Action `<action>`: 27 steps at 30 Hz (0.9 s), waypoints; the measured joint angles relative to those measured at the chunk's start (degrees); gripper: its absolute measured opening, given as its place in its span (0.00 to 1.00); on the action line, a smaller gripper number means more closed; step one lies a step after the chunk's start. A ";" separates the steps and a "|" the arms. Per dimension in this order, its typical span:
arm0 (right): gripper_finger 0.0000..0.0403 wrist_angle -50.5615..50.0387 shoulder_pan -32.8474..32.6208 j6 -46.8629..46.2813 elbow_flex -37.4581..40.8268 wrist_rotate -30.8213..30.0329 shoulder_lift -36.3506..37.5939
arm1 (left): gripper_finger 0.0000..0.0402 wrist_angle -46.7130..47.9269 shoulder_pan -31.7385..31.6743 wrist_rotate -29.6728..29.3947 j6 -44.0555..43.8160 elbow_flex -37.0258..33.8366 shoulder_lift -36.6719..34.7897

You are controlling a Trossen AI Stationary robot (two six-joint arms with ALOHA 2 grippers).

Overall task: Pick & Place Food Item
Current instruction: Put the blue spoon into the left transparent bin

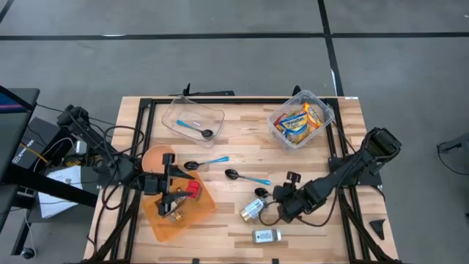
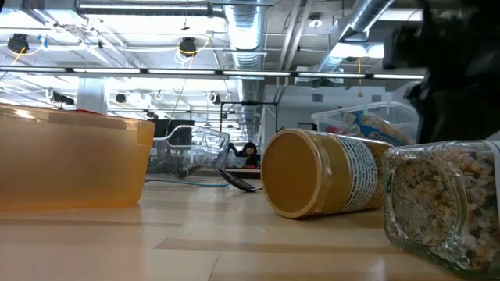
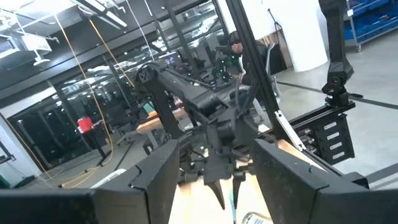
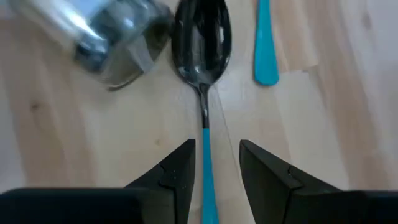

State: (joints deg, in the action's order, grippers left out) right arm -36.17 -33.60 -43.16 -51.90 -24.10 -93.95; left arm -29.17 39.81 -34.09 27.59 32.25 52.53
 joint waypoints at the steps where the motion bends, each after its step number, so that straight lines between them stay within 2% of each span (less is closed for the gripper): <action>1: 0.29 0.96 0.35 0.15 0.85 0.51 0.00 | 0.49 0.05 0.00 0.00 0.00 0.00 0.00; 9: 0.24 12.67 3.45 3.40 7.44 4.44 0.00 | 0.49 0.17 0.00 0.00 -0.39 0.00 0.00; 21: 0.22 23.32 7.98 4.60 12.35 10.04 0.35 | 0.49 0.87 0.00 0.00 -0.94 0.00 0.00; 27: 0.09 22.63 7.91 4.37 12.80 9.90 0.31 | 0.49 1.04 0.00 0.00 -0.96 0.00 0.00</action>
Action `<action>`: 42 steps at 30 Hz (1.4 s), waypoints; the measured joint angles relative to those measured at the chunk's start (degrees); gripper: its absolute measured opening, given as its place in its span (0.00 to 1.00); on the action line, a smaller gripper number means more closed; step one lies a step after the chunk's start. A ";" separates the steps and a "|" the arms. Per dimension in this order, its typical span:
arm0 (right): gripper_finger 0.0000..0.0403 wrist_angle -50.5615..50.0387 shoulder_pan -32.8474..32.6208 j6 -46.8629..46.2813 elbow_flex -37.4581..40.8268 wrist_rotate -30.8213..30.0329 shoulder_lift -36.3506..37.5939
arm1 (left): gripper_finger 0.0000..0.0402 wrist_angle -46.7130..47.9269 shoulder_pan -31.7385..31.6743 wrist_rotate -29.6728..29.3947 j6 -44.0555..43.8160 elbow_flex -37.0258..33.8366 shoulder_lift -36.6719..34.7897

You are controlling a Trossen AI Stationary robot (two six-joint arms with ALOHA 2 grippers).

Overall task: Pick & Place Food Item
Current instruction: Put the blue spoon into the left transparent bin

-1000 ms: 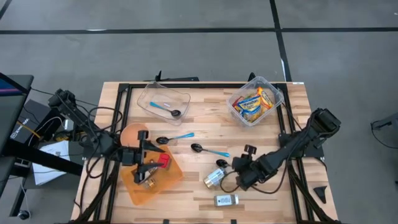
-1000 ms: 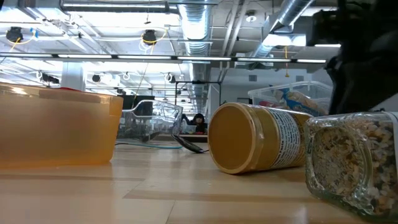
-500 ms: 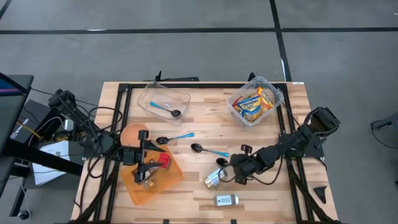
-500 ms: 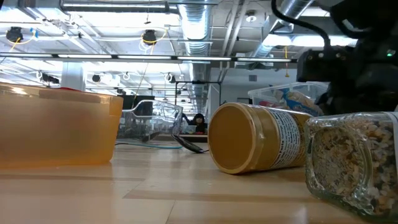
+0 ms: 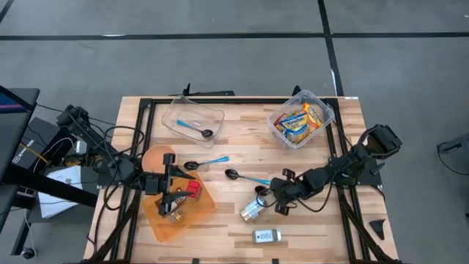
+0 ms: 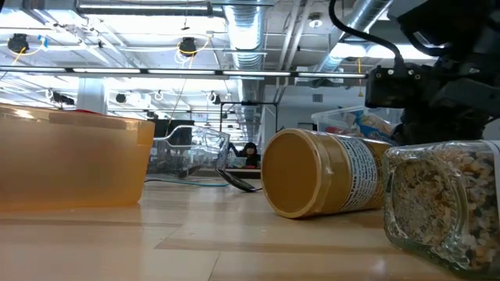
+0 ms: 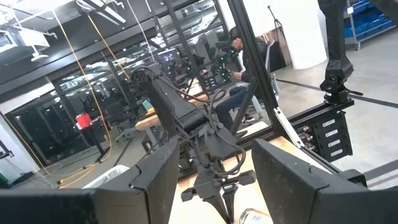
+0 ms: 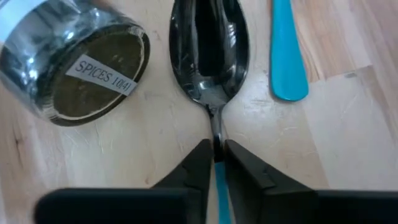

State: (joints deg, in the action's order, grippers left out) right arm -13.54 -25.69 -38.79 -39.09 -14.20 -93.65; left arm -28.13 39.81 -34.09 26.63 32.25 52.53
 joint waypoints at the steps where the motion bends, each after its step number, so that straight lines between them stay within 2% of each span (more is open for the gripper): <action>1: 0.06 -0.15 0.00 -0.01 0.00 0.06 -0.01 | 0.49 0.15 0.00 0.00 0.00 0.00 0.00; 3: 0.02 -0.66 0.00 -0.17 -0.02 0.22 -0.04 | 0.49 0.29 0.00 0.00 0.00 0.00 0.00; 7: 0.04 -2.18 0.00 -0.22 -0.35 0.01 0.20 | 0.49 0.32 0.00 0.00 0.01 0.00 0.00; 11: 0.01 -9.70 -0.37 -1.33 -2.83 -1.78 1.04 | 0.49 1.12 -0.02 0.00 0.02 0.00 0.00; 14: 0.02 -18.96 -1.62 -3.69 -5.52 -6.45 1.86 | 0.49 1.78 -0.04 0.00 0.01 0.00 0.00; 19: 0.01 -33.42 -5.90 -11.72 -11.02 -18.65 3.74 | 0.49 3.11 -0.09 0.00 -0.11 0.00 0.09; 24: 0.01 -40.00 -9.72 -15.02 -16.59 -28.29 4.07 | 0.49 1.44 -1.40 0.02 -0.59 0.00 2.41; 29: 0.01 -39.75 -10.36 -10.72 -22.20 -35.12 3.77 | 0.49 -5.91 -6.17 0.02 -0.49 0.00 9.41; 33: 0.01 -34.47 -10.67 -3.44 -24.84 -40.24 2.90 | 0.49 -13.90 -10.61 0.02 0.33 0.02 17.24; 37: 0.01 -30.32 -10.71 4.08 -26.82 -44.81 0.69 | 0.49 -23.50 -14.94 4.21 -0.27 0.02 26.00; 42: 0.00 -30.73 -10.11 8.22 -30.03 -50.76 -3.63 | 0.49 -32.80 -18.82 5.08 -6.24 3.16 35.50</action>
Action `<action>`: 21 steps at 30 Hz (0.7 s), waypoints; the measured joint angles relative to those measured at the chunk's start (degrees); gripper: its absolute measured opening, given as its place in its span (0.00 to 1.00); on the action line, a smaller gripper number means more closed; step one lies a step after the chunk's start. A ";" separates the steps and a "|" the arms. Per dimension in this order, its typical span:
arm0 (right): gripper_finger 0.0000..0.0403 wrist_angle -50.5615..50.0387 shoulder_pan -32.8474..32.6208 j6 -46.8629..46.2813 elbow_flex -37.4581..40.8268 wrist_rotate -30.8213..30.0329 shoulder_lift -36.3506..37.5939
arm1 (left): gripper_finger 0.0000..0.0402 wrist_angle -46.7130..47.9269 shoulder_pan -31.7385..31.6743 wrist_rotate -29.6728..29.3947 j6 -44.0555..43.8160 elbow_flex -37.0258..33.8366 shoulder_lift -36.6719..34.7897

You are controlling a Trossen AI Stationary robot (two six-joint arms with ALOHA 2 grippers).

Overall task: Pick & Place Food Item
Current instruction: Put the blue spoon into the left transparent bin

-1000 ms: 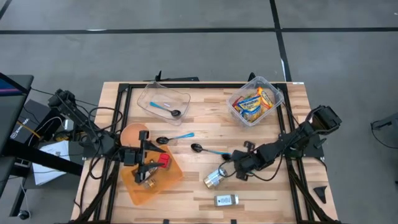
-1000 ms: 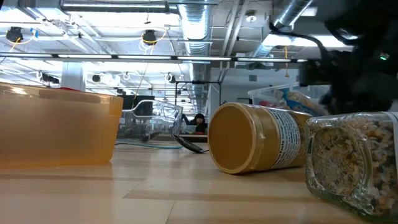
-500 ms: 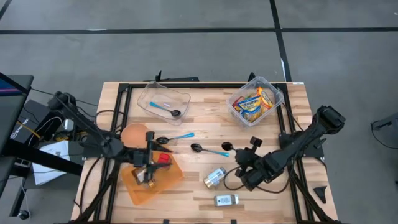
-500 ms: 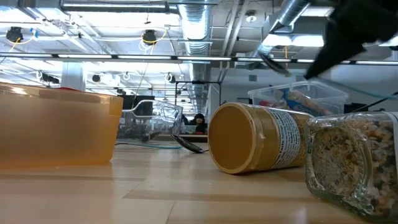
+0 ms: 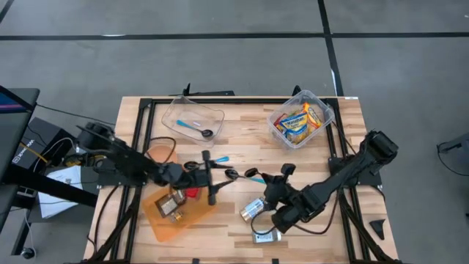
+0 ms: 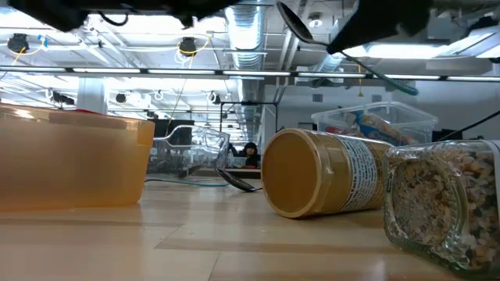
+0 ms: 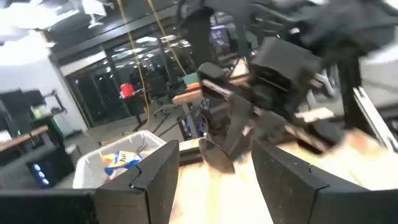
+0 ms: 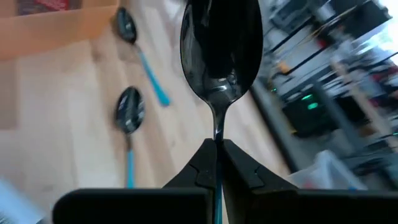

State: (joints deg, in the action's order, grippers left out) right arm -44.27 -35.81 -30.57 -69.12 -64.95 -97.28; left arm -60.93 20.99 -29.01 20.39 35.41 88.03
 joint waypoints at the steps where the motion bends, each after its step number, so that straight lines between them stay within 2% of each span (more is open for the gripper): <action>1: 0.00 -0.17 0.04 0.65 -0.80 -1.35 -0.90 | 0.49 -0.33 -0.52 -0.01 -1.55 0.77 1.33; 6: 0.00 -1.00 0.49 4.28 -5.22 -4.74 -5.34 | 0.49 -0.16 -2.12 0.12 -6.84 3.68 5.72; 13: 0.00 -5.20 1.12 4.63 -10.20 -6.85 -9.96 | 0.49 -0.31 -1.79 -0.04 -7.84 4.12 6.32; 21: 0.00 -6.49 1.44 3.15 -10.65 -7.14 -10.03 | 0.47 0.48 -1.94 -1.75 -9.34 4.12 6.05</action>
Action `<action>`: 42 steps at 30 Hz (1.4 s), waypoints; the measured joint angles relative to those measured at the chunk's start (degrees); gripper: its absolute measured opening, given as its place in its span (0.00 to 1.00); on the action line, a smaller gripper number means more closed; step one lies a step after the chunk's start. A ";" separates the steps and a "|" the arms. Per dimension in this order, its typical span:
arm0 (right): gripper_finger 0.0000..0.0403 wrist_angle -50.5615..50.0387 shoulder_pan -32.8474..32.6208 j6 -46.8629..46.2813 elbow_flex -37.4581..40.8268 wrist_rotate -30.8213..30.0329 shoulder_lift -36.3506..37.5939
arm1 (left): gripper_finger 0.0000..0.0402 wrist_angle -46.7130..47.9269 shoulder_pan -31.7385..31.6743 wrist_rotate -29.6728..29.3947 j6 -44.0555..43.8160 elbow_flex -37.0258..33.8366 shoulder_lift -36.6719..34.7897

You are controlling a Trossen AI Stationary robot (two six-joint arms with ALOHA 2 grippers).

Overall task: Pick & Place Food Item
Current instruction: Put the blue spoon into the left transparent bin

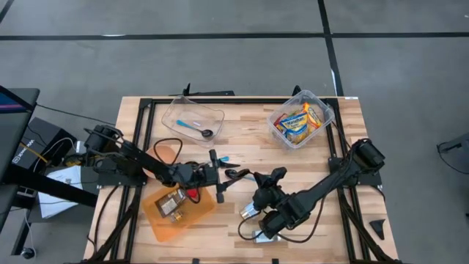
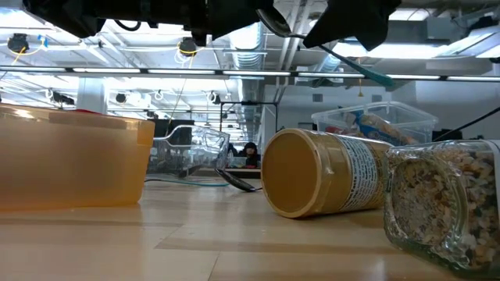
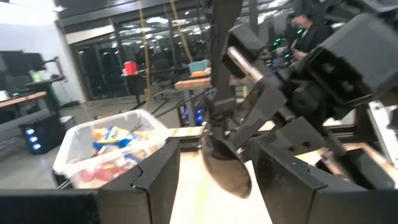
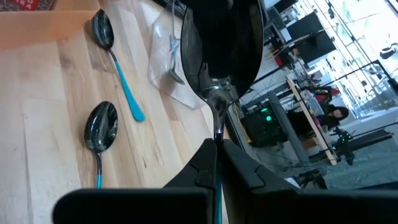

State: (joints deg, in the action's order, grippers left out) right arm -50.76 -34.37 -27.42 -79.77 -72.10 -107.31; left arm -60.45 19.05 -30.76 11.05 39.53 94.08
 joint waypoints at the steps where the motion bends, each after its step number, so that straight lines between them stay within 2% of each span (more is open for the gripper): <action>1: 0.00 -0.01 0.00 0.00 0.00 0.02 0.00 | 0.46 0.31 0.00 -0.99 0.01 0.00 0.00; 6: 0.00 0.00 0.07 -0.02 0.00 -0.01 0.00 | 0.33 0.48 0.02 -2.52 -0.18 0.00 0.00; 12: 0.04 0.08 0.04 0.20 0.00 0.88 0.06 | 0.04 0.90 -0.17 -3.95 -2.19 -0.01 0.00; 16: 0.13 0.23 -0.22 0.60 0.00 3.49 0.11 | 0.01 1.50 -0.22 -4.54 -2.14 -0.04 0.03; 22: 0.23 0.37 -0.88 0.96 0.00 3.93 0.11 | 0.01 1.39 -0.17 -7.07 -1.58 -0.04 0.02; 28: 0.30 0.45 -1.97 2.56 0.00 3.31 0.11 | 0.00 1.60 0.05 -18.29 7.17 -0.04 0.02; 31: 0.32 0.46 -2.11 2.56 0.00 3.21 0.11 | 0.00 1.57 0.39 -21.05 10.90 -0.04 0.02; 38: 0.32 0.42 -1.93 2.54 0.00 3.16 0.11 | 0.00 -1.76 2.42 -33.28 25.95 -0.04 -0.26; 42: 0.32 0.31 -1.94 2.51 0.00 3.13 0.09 | 0.00 -3.00 4.21 -39.93 34.86 -0.06 -3.50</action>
State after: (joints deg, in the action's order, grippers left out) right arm -50.45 -36.31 -24.91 -79.77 -68.97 -107.22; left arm -63.44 23.26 -70.69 45.92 39.47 90.58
